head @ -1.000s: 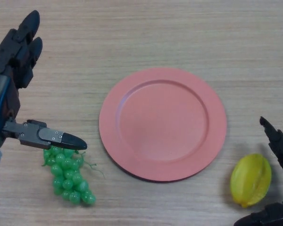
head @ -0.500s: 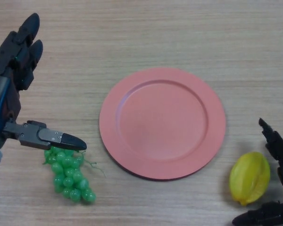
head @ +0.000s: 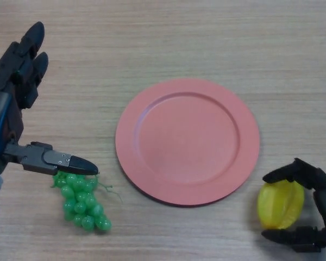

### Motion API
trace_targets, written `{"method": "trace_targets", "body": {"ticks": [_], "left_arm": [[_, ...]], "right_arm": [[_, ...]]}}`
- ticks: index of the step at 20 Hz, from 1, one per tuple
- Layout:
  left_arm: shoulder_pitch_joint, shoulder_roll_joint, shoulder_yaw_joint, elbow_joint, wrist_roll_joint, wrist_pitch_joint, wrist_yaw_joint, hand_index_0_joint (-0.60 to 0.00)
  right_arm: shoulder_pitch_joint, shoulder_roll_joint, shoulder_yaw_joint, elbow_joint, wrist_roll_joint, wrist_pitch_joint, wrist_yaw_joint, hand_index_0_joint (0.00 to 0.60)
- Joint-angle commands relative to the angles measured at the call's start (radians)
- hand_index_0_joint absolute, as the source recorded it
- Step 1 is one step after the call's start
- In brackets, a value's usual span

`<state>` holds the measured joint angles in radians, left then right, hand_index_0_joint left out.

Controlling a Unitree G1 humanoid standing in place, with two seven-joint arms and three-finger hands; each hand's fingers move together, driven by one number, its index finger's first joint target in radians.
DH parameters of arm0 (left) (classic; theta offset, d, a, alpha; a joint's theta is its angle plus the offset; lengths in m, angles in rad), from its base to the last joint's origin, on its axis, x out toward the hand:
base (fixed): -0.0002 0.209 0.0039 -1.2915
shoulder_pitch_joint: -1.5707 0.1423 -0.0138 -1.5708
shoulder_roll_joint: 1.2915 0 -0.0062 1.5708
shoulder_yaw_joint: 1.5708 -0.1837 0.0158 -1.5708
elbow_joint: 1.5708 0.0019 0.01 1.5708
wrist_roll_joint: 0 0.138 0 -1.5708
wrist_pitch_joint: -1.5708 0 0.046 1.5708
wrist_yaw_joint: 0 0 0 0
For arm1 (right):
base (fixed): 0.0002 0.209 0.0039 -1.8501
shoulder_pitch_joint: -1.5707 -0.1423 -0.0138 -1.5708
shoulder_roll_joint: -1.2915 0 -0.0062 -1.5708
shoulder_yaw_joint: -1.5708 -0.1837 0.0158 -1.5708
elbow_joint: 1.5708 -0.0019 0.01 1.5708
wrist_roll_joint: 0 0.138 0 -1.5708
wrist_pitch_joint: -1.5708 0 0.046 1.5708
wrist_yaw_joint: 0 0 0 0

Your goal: Pick up the yellow starfruit and place it on the plate

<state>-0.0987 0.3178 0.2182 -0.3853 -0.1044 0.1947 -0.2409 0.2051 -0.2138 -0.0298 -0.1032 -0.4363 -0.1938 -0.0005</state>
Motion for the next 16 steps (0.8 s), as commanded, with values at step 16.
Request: {"method": "trace_targets", "body": {"ticks": [16], "left_arm": [[-0.029,0.047,0.076,-0.11,-0.076,-0.11,0.058,0.0]], "right_arm": [[-0.547,0.024,0.263,-0.034,0.256,0.383,-0.033,0.6]]}}
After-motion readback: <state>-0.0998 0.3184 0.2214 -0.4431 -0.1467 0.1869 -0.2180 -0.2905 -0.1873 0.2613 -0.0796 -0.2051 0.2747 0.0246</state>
